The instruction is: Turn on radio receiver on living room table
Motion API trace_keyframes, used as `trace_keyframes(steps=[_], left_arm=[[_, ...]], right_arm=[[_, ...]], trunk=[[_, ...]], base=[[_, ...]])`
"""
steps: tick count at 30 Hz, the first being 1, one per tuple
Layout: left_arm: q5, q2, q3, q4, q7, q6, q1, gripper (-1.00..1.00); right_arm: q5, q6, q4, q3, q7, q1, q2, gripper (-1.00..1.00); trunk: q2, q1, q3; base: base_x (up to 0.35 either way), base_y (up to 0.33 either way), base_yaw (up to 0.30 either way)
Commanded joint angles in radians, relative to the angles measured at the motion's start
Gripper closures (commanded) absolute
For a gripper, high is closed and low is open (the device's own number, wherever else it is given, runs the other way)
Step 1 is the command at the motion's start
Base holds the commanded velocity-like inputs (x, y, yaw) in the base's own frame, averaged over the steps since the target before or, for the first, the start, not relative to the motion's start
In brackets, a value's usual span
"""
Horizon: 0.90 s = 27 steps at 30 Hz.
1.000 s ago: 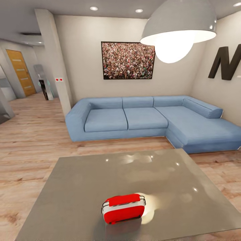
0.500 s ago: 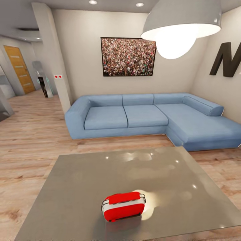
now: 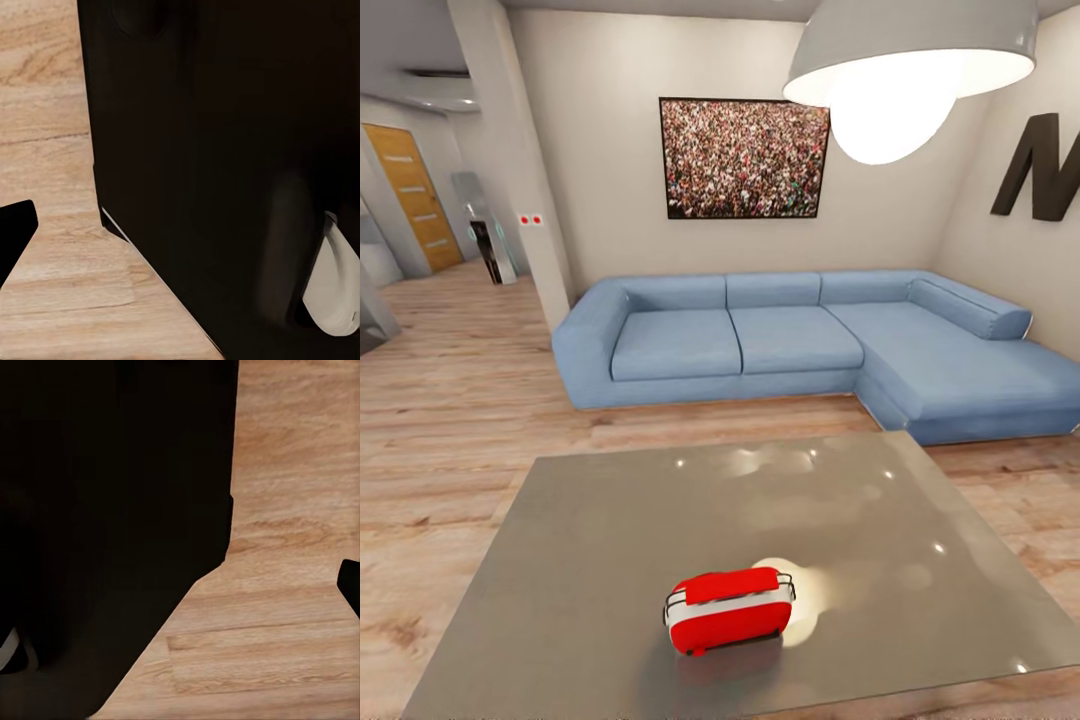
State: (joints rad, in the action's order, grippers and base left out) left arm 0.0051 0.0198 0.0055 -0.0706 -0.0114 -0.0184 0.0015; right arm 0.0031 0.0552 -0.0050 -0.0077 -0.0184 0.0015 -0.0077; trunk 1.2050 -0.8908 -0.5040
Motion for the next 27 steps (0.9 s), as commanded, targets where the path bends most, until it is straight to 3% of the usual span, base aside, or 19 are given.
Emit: trace_keyframes(steps=[1, 27], left_arm=[[0.000, 0.000, 0.000, 0.000, 0.000, 0.000, 0.000, -1.00], [0.001, 0.000, 0.000, 0.000, 0.001, 0.000, 0.000, -1.00]], right_arm=[[0.000, 0.000, 0.000, 0.000, 0.000, 0.000, 0.000, -1.00], [0.009, -0.004, 0.000, 0.006, 0.000, 0.000, 0.005, -1.00]], trunk=[[0.000, 0.000, -0.002], [0.000, 0.000, -0.019]], base=[[0.000, 0.000, 0.000], [0.000, 0.000, 0.000]])
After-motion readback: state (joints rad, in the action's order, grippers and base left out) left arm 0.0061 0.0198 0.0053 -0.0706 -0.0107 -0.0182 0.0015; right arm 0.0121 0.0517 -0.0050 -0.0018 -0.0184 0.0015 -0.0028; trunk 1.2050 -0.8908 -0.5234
